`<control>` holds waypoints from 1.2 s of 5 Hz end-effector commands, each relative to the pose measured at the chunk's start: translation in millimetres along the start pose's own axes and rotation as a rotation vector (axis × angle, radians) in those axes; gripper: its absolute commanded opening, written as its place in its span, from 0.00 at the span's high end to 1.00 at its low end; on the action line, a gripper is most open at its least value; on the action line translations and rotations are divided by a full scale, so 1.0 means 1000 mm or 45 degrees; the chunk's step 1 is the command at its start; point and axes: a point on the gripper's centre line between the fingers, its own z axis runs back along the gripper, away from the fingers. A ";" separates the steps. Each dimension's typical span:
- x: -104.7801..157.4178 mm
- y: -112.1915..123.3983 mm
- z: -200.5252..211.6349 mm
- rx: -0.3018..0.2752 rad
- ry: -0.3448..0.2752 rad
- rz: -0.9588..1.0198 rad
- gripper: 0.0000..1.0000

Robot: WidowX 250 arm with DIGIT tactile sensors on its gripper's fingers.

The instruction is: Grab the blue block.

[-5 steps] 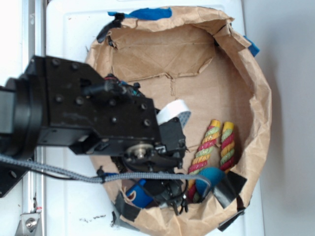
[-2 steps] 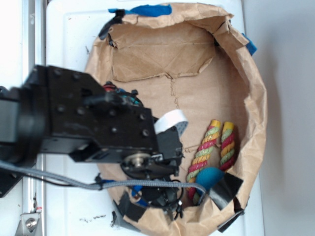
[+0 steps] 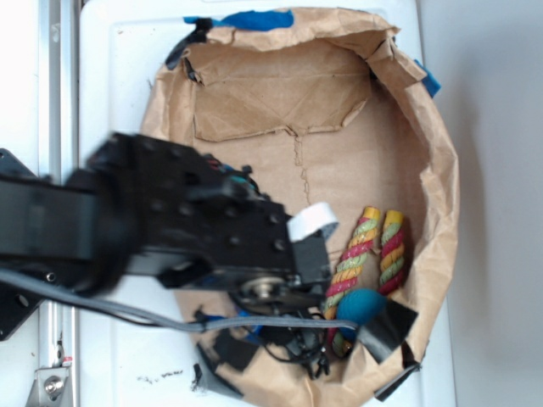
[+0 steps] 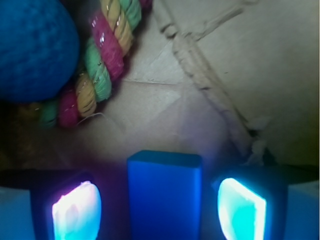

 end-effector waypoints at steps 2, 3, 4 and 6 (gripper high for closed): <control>-0.005 -0.006 -0.005 -0.011 -0.071 -0.107 0.00; 0.001 -0.003 -0.009 0.030 -0.089 -0.082 0.00; 0.007 0.005 -0.012 0.073 -0.112 -0.058 0.00; 0.009 0.020 -0.005 0.172 -0.212 -0.046 0.00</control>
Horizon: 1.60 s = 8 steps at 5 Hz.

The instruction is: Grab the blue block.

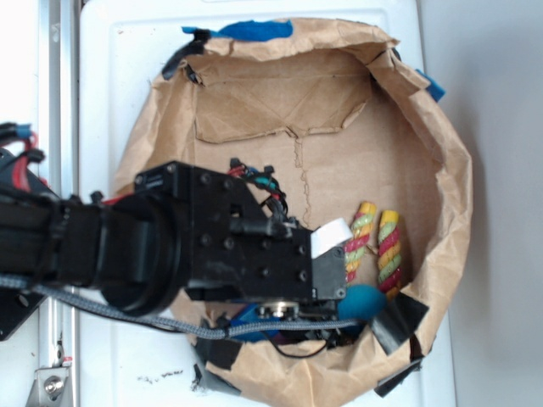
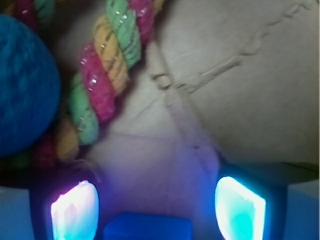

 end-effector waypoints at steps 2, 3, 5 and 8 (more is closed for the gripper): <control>-0.014 0.012 0.017 -0.031 -0.029 -0.040 0.00; -0.022 0.006 0.025 -0.071 -0.047 -0.042 0.00; -0.030 -0.009 0.036 -0.140 0.012 -0.071 0.00; -0.049 -0.002 0.037 -0.139 0.093 -0.165 0.00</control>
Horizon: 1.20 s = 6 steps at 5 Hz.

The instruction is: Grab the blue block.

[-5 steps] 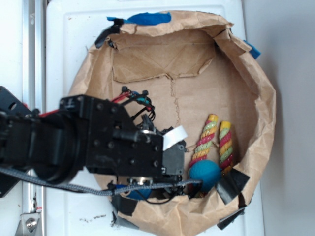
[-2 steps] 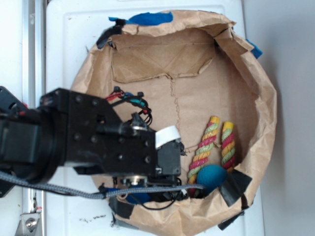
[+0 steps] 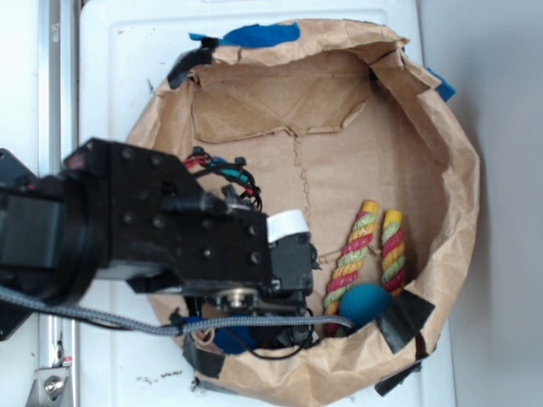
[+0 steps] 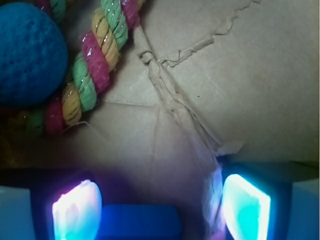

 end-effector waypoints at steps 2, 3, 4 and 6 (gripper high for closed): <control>-0.024 0.004 0.006 0.001 0.007 -0.146 0.00; -0.025 0.003 0.004 0.001 0.002 -0.166 0.00; -0.025 0.003 0.004 0.001 0.002 -0.166 0.00; -0.025 0.003 0.004 0.001 0.002 -0.166 0.00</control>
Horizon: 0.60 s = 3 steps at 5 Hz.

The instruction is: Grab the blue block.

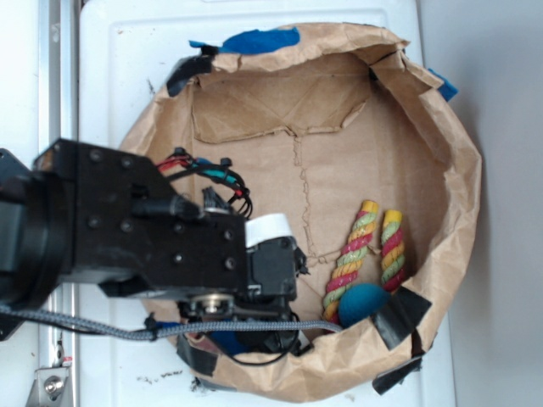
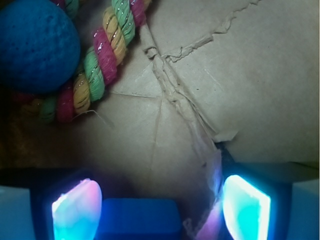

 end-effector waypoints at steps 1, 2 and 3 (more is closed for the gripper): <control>-0.002 -0.002 0.009 -0.021 0.012 -0.056 0.00; 0.010 -0.004 0.021 -0.048 -0.010 -0.006 0.00; 0.020 -0.005 0.024 -0.057 -0.016 0.027 0.00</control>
